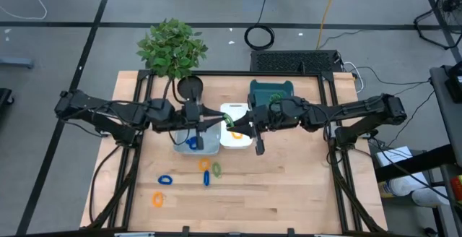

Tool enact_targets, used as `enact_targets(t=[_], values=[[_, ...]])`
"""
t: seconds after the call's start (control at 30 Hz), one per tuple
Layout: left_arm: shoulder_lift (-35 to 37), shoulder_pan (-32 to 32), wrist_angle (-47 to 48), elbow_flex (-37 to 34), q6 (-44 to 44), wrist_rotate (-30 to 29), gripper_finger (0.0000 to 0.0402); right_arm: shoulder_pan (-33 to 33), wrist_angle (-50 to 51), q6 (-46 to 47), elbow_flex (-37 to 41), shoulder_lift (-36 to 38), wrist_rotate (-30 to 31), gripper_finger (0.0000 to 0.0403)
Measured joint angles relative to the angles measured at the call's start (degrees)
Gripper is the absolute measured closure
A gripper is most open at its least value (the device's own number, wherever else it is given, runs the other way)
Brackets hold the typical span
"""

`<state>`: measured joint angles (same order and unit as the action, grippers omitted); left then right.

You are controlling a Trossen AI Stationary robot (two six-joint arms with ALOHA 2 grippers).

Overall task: Sort spring keychains
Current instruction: Put the green spring keychain into the blue bin

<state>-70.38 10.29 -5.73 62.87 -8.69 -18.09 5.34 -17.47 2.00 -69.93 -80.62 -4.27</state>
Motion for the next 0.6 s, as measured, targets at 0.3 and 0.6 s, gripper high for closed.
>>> enact_targets(t=[0.3, 0.6], values=[[1.38, 2.71, 5.10, -0.02, 2.18, 0.08, 0.0285, 0.82, 11.94, -3.77, 0.00, 6.70, 5.12, 0.0400], [1.89, 4.78, 10.76, 0.00, 6.26, 0.22, 0.0205, 0.10, 27.69, -13.40, 0.00, 14.83, 12.00, 0.0402]])
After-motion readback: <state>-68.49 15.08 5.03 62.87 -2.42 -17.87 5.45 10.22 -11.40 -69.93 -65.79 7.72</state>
